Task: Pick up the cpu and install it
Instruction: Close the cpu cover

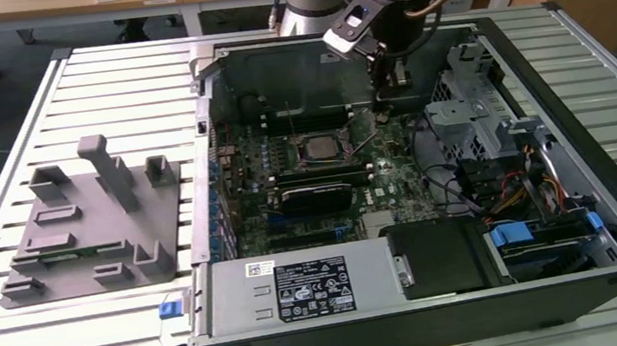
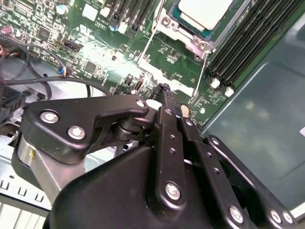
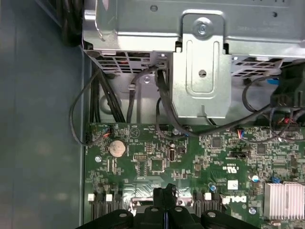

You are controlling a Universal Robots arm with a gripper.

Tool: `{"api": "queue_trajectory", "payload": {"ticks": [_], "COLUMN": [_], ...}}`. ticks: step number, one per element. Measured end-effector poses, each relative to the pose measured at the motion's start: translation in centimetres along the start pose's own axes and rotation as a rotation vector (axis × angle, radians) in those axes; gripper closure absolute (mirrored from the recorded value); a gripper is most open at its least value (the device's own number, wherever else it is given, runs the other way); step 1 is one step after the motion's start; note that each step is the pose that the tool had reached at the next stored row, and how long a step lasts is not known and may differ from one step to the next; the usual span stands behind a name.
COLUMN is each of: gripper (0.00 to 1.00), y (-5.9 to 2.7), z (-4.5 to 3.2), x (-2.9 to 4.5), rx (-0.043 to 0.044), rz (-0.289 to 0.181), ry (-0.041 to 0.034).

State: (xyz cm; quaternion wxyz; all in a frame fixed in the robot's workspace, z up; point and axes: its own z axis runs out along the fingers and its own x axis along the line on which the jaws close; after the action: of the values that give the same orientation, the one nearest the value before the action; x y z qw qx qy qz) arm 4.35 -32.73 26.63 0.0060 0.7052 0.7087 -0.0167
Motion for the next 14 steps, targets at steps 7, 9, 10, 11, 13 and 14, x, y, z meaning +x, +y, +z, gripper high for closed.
{"api": "queue_trajectory", "payload": {"ticks": [7,9,10,11,13,14], "gripper": [0.89,0.89,0.89,0.89,0.89,0.89], "y": [1.12,1.17,1.17,1.18,1.19,1.19], "z": [0.51,0.82,1.0,1.18,1.54,1.74], "x": [0.12,0.13,0.14,0.15,0.16,0.16], "rx": [0.004,0.004,0.0041,0.0041,0.0041,0.0041], "rz": [0.0,0.0,0.0,0.0,0.0,0.0], "ry": [-0.0022,-0.0023,-0.0024,-0.0023,-0.0022,-0.0022]}}
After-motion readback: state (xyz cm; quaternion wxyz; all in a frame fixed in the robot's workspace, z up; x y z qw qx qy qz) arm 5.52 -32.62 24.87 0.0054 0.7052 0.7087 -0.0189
